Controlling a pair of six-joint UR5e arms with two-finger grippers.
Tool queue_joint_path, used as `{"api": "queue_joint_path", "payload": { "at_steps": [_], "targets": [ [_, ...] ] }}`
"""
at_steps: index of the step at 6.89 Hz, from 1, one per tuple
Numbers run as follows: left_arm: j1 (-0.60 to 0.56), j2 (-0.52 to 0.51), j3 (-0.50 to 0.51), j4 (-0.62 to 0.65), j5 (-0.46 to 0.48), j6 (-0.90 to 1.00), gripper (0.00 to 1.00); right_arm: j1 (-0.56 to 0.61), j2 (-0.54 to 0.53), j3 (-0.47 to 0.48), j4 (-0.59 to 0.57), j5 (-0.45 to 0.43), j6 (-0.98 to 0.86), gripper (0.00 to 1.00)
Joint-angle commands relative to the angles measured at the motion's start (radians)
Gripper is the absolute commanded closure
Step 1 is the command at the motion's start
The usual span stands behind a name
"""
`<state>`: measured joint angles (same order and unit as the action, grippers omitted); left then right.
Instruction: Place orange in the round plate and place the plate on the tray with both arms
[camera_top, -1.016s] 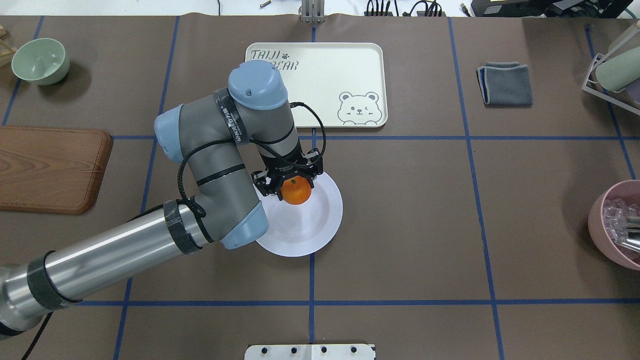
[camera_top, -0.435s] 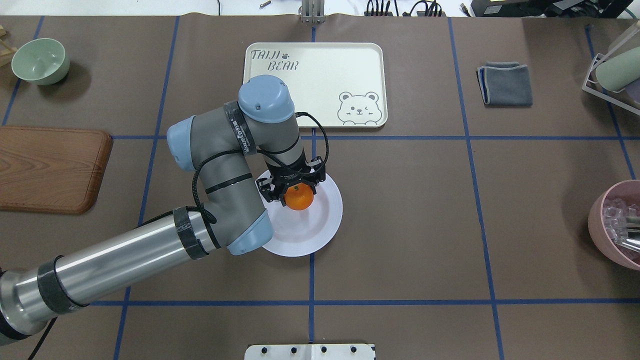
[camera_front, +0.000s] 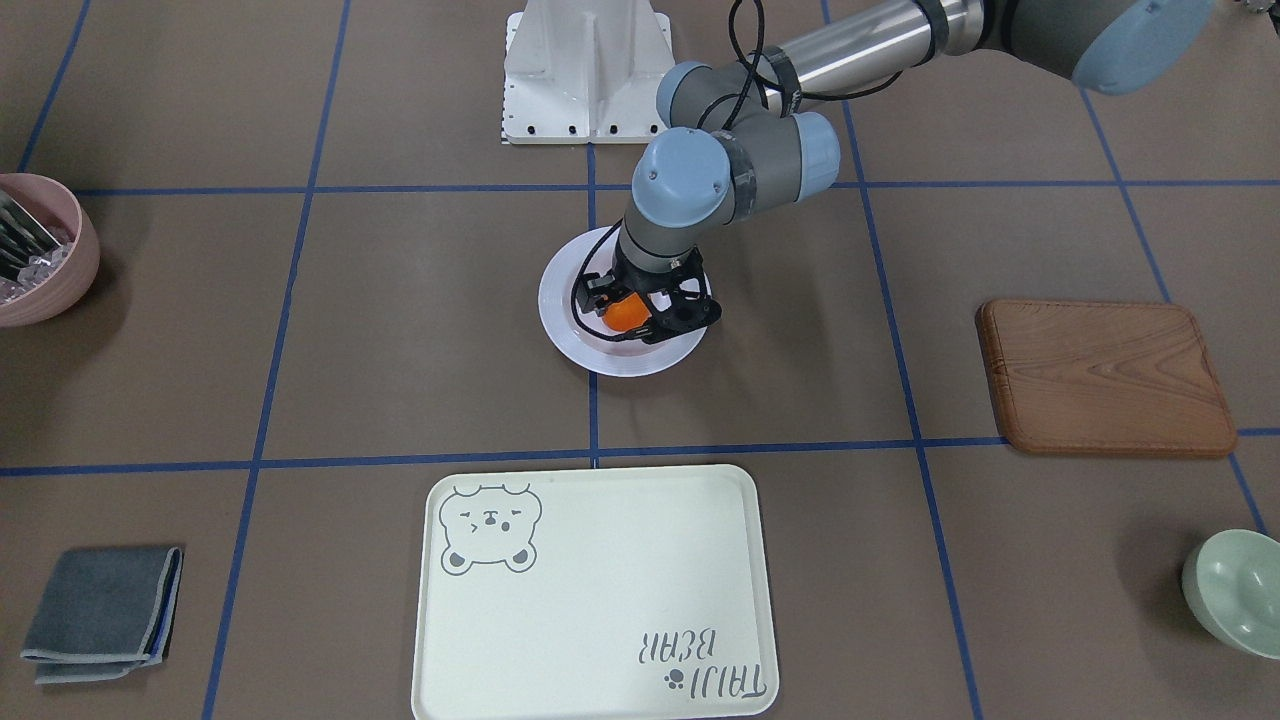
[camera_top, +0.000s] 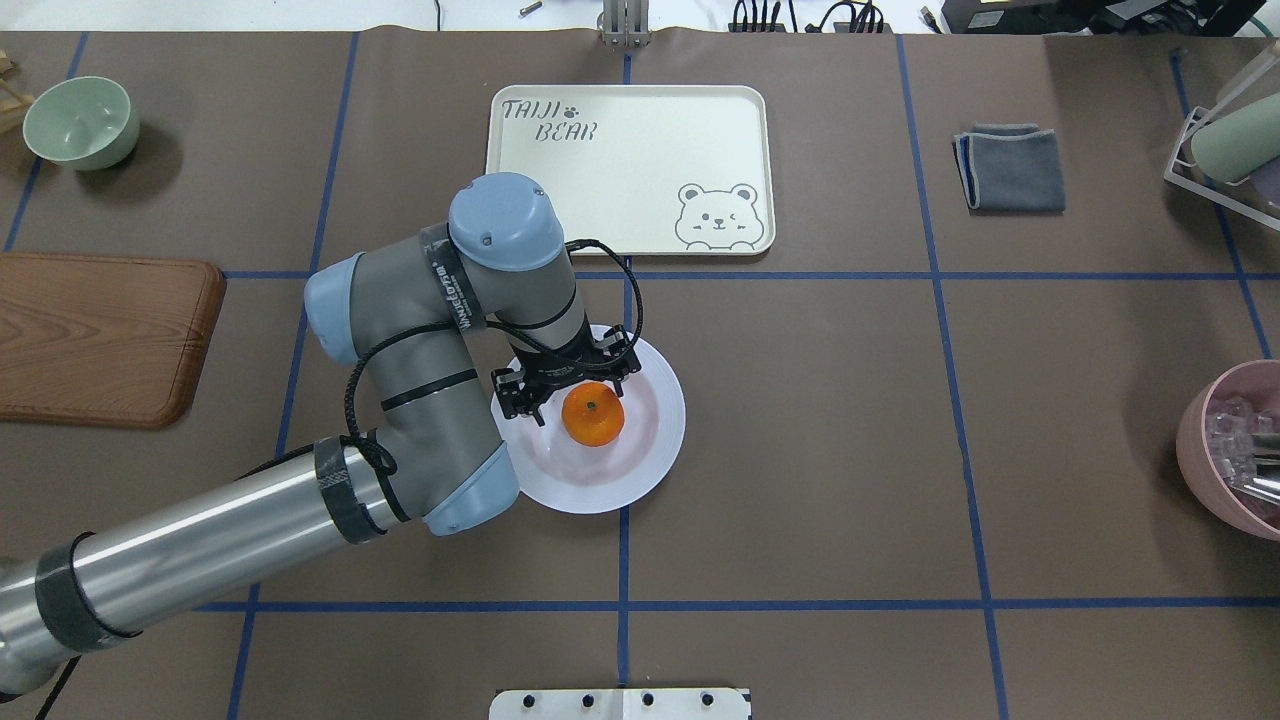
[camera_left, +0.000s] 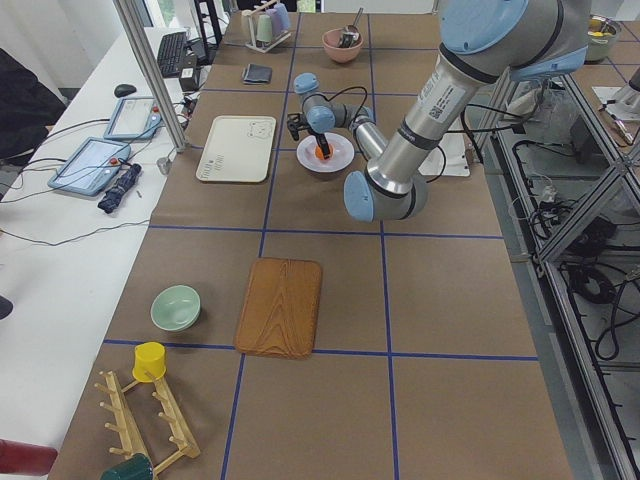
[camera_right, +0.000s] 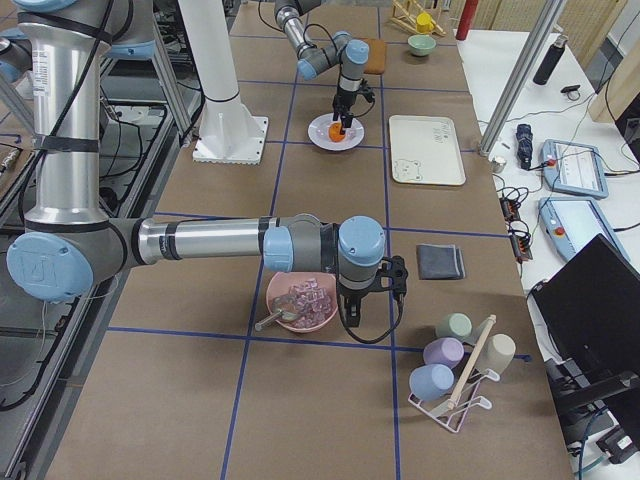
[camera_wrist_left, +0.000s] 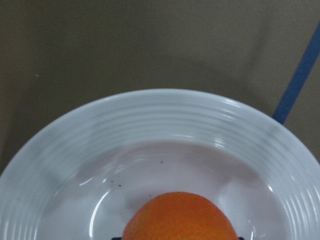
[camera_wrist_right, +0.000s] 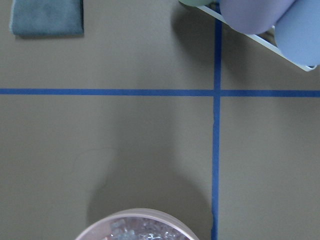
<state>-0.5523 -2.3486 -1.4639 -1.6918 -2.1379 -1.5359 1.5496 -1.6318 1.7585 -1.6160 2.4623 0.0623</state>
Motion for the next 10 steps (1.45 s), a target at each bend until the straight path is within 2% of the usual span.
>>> {"api": "queue_joint_path", "payload": {
  "at_steps": [1,2,3,4,5,6,7,8,10],
  "targets": [
    [-0.026,0.035,-0.059,0.006,0.004,0.014,0.01,-0.11,0.085,0.087,0.004,-0.002,0.223,0.0],
    [-0.093,0.045,-0.091,0.009,0.006,0.052,0.01,-0.216,0.171,0.102,0.007,-0.005,0.396,0.0],
    [-0.183,0.096,-0.172,0.015,-0.002,0.094,0.01,-0.309,0.238,0.099,0.065,-0.006,0.547,0.0],
    [-0.275,0.15,-0.203,0.026,-0.007,0.264,0.01,-0.392,0.245,0.079,0.266,-0.012,0.746,0.0],
    [-0.37,0.178,-0.202,0.073,-0.005,0.415,0.01,-0.463,0.248,0.017,0.524,-0.022,0.974,0.0],
    [-0.476,0.211,-0.204,0.098,-0.007,0.598,0.01,-0.543,0.262,-0.044,0.765,-0.101,1.175,0.0],
    [-0.544,0.257,-0.204,0.098,-0.008,0.717,0.01,-0.651,0.3,-0.088,0.924,-0.226,1.393,0.0],
    [-0.581,0.311,-0.204,0.08,-0.002,0.74,0.01,-0.763,0.372,-0.134,1.023,-0.373,1.585,0.0],
    [-0.62,0.365,-0.197,0.0,-0.005,0.746,0.01,-0.955,0.423,-0.152,1.094,-0.608,1.696,0.0]
  ]
}}
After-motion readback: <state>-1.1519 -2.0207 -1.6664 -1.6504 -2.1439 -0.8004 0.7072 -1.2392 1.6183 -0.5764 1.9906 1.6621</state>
